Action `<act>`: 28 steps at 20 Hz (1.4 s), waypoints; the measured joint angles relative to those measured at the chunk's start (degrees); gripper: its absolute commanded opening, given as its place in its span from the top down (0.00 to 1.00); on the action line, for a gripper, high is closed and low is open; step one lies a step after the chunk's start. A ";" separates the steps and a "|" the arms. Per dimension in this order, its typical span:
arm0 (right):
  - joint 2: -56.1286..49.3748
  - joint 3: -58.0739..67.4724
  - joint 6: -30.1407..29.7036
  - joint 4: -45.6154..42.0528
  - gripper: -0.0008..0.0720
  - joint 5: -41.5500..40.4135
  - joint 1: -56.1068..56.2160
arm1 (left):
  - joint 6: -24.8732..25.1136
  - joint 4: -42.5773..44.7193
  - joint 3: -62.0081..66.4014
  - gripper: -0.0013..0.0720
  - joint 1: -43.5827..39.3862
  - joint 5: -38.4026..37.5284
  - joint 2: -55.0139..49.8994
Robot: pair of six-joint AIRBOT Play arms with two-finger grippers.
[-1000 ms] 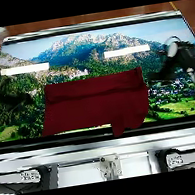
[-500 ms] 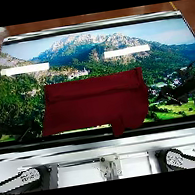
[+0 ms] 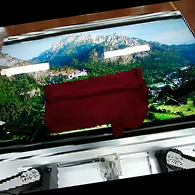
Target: Fold the shirts.
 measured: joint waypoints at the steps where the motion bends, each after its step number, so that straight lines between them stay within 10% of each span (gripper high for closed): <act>1: 0.02 -0.13 0.00 0.04 0.16 0.20 0.00 | -0.22 -0.39 -0.11 0.83 -0.15 0.76 -0.33; 17: 0.02 -17.79 -1.22 5.27 0.12 -5.88 10.56 | 0.04 -2.58 -0.20 0.93 -0.44 3.08 0.55; 21: 0.04 -19.02 2.29 6.47 0.84 -11.52 16.00 | 0.28 -2.62 -0.07 0.93 -0.31 2.89 0.94; 28: 3.58 -16.20 3.41 8.11 0.90 -13.81 20.11 | 4.07 -7.08 3.15 0.93 -0.28 1.05 3.28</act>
